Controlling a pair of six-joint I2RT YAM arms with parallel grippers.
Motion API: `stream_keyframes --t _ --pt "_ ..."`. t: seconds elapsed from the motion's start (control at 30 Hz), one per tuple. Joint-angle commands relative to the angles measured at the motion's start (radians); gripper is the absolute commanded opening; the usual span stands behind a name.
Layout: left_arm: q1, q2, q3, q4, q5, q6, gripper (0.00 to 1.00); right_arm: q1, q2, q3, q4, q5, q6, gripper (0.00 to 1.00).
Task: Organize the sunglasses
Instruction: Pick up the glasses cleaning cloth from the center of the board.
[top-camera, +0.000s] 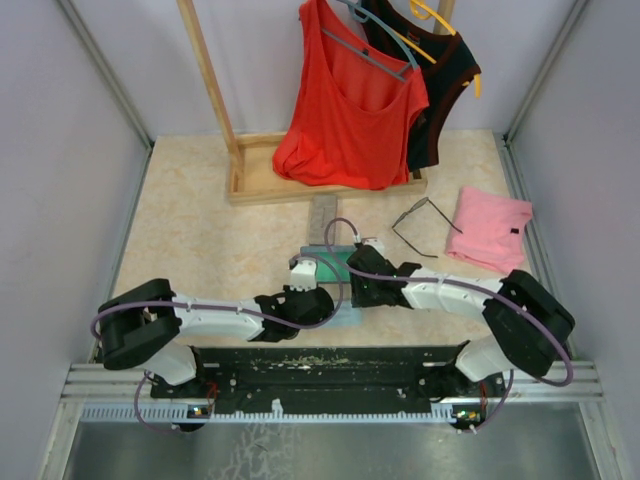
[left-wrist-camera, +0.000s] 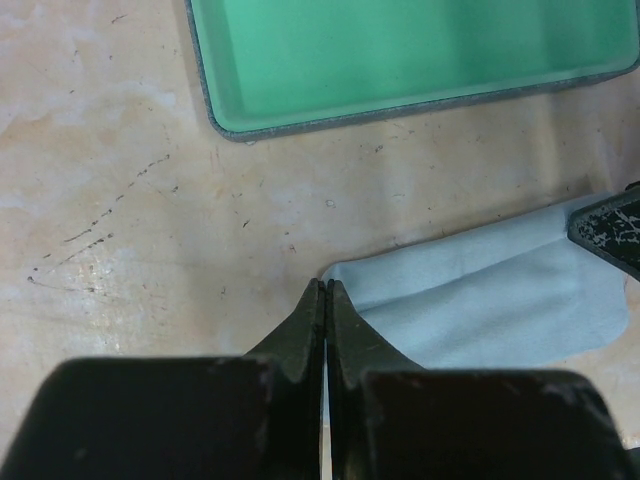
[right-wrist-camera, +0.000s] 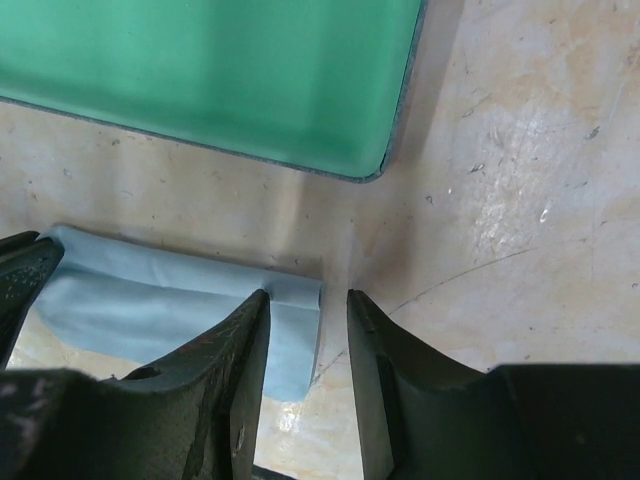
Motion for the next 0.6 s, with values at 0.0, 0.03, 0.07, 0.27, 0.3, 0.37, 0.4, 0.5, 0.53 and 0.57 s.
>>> stream_keyframes --t 0.0,0.03,0.07,0.27,0.3,0.37,0.4,0.5,0.53,0.57 --pt "-0.004 0.047 -0.059 -0.135 0.141 -0.002 0.0 0.018 0.038 0.065 -0.053 0.04 -0.021 0.37" --pt "-0.005 0.047 -0.059 -0.135 0.142 -0.001 0.0 0.022 0.047 0.072 -0.061 0.045 -0.023 0.37" --pt "-0.006 0.047 -0.058 -0.134 0.143 0.0 0.0 0.027 0.057 0.081 -0.072 0.051 -0.025 0.37" --pt "-0.004 0.039 -0.059 -0.131 0.142 0.003 0.0 0.057 0.1 0.129 -0.135 0.088 -0.027 0.37" --pt "-0.004 0.038 -0.06 -0.131 0.142 0.003 0.0 0.062 0.105 0.133 -0.138 0.086 -0.028 0.37" --pt "-0.004 0.036 -0.06 -0.13 0.142 0.003 0.0 0.068 0.118 0.139 -0.142 0.078 -0.028 0.37" --pt "-0.005 0.036 -0.06 -0.131 0.142 0.004 0.0 0.073 0.126 0.143 -0.146 0.078 -0.029 0.37" --pt "-0.005 0.034 -0.059 -0.132 0.14 0.005 0.0 0.082 0.153 0.152 -0.162 0.078 -0.028 0.37" --pt "-0.004 0.033 -0.06 -0.132 0.14 0.004 0.0 0.085 0.163 0.156 -0.168 0.079 -0.027 0.37" --pt "-0.005 0.032 -0.06 -0.132 0.139 0.006 0.0 0.09 0.174 0.164 -0.177 0.081 -0.027 0.37"
